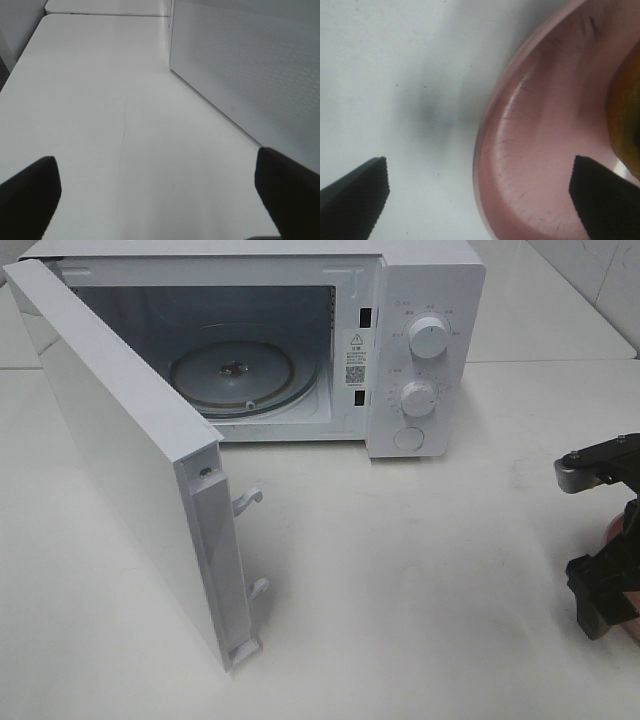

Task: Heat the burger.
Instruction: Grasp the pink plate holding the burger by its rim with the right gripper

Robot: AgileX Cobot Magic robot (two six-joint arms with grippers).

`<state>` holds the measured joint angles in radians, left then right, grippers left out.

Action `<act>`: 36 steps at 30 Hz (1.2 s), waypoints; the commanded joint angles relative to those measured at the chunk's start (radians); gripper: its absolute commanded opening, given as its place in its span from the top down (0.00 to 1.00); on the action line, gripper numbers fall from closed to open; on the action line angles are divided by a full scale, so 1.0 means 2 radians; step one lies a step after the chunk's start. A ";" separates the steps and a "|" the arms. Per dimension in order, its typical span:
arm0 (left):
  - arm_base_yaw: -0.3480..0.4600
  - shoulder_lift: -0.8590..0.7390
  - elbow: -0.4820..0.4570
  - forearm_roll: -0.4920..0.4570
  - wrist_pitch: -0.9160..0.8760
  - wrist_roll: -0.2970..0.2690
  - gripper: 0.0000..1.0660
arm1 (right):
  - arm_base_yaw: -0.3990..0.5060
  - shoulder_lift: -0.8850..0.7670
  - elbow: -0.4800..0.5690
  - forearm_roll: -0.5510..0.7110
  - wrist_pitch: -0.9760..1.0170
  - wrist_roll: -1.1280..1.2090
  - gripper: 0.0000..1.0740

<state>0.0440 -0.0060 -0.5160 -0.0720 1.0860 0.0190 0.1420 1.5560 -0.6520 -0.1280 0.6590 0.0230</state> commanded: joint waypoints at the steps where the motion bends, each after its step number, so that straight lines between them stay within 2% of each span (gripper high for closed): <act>1: 0.002 -0.007 0.000 0.001 -0.007 0.001 0.08 | -0.010 0.008 0.004 -0.010 -0.009 0.010 0.13; 15: 0.002 -0.007 0.000 0.001 -0.007 0.001 0.08 | -0.013 0.048 0.004 -0.008 -0.037 0.009 0.16; 23: 0.002 -0.007 0.000 0.001 -0.007 0.001 0.08 | -0.012 0.064 0.025 -0.003 -0.075 0.010 0.19; 29: 0.002 -0.007 0.000 0.001 -0.007 0.001 0.08 | -0.012 0.065 0.027 -0.006 -0.087 0.010 0.23; 32: 0.002 -0.007 0.000 0.001 -0.007 0.001 0.08 | -0.012 0.065 0.027 -0.010 -0.087 0.012 0.28; 34: 0.002 -0.007 0.000 0.001 -0.007 0.001 0.08 | -0.012 0.065 0.028 -0.021 -0.087 0.022 0.42; 36: 0.002 -0.007 0.000 0.001 -0.007 0.001 0.08 | -0.012 0.065 0.030 -0.026 -0.088 0.029 0.45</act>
<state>0.0440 -0.0060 -0.5160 -0.0720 1.0860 0.0190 0.1230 1.6840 -0.6010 -0.1620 0.4800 0.0720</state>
